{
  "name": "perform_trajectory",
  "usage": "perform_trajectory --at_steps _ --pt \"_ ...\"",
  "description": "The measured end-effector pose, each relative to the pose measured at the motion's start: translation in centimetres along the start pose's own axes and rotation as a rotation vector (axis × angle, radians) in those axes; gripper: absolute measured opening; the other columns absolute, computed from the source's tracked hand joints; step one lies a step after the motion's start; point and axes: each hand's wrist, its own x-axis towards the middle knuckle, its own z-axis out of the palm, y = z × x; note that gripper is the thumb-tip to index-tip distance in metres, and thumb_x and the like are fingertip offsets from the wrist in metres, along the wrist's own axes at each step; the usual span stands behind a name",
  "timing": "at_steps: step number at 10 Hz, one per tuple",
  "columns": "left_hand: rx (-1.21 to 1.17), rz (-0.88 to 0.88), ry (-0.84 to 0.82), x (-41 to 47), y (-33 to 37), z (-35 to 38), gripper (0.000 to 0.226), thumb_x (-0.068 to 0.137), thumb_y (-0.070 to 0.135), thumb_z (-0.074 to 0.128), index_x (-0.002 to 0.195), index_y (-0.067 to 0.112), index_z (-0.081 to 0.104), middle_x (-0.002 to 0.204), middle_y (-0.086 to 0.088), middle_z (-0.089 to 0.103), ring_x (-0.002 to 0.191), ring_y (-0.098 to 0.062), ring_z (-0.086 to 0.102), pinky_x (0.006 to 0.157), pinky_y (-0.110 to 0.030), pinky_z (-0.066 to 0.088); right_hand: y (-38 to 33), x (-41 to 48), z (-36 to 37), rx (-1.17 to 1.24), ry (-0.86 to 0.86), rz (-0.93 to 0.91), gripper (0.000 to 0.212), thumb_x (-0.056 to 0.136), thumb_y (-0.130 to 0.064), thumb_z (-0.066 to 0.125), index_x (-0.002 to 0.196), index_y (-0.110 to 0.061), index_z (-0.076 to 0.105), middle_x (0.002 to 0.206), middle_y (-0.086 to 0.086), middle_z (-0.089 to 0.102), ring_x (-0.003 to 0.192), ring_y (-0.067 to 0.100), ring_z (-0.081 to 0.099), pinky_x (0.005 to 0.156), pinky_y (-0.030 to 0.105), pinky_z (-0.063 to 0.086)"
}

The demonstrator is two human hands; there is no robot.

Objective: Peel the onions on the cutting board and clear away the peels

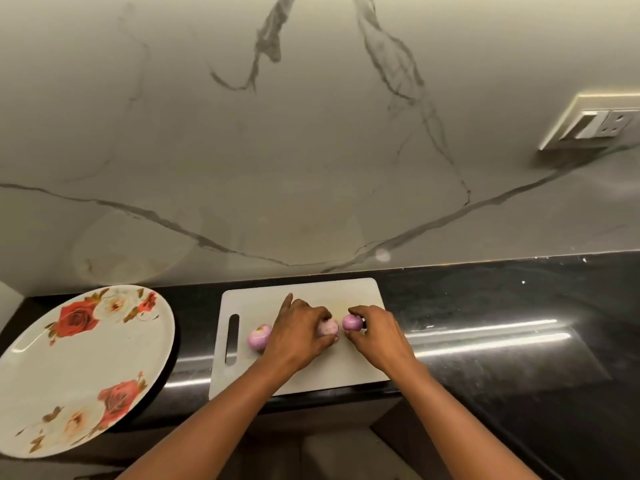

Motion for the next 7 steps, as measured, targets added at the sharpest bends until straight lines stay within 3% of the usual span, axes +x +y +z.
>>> perform_trajectory --at_steps 1,3,5,7 --pt "0.015 -0.018 -0.031 0.1 -0.1 0.3 0.046 0.091 0.061 0.063 0.127 0.034 0.069 0.112 0.005 0.073 0.117 -0.016 0.059 0.13 -0.042 0.014 0.1 -0.1 0.4 -0.029 -0.019 0.012 0.029 0.097 -0.031 0.068 0.122 -0.015 0.072 0.119 0.006 0.074 0.102 0.023 0.071 0.09 0.043 0.06" --pt "0.015 -0.049 -0.069 -0.3 0.2 0.2 0.049 0.091 0.059 0.065 0.134 0.035 0.063 0.122 0.006 0.072 0.123 -0.016 0.059 0.13 -0.043 0.011 0.4 -0.1 0.8 -0.054 -0.017 0.022 0.043 0.097 -0.039 0.067 0.137 -0.025 0.065 0.13 0.0 0.07 0.112 0.022 0.07 0.095 0.042 0.059" --pt "0.003 -0.072 -0.083 -0.9 0.4 0.2 0.055 0.092 0.056 0.065 0.142 0.036 0.058 0.132 0.007 0.069 0.13 -0.016 0.055 0.131 -0.044 0.007 0.5 -0.3 0.8 -0.073 -0.038 0.031 0.051 0.095 -0.034 0.07 0.144 -0.024 0.06 0.138 0.001 0.067 0.121 0.022 0.066 0.102 0.041 0.056" --pt "-0.011 -0.043 -0.046 -0.9 0.7 -0.7 0.061 0.091 0.062 0.063 0.146 0.037 0.054 0.143 0.01 0.063 0.138 -0.014 0.051 0.131 -0.045 0.011 0.2 -0.5 0.4 -0.086 -0.009 0.017 0.05 0.098 -0.04 0.064 0.146 -0.028 0.058 0.143 -0.003 0.065 0.125 0.021 0.065 0.103 0.039 0.054"
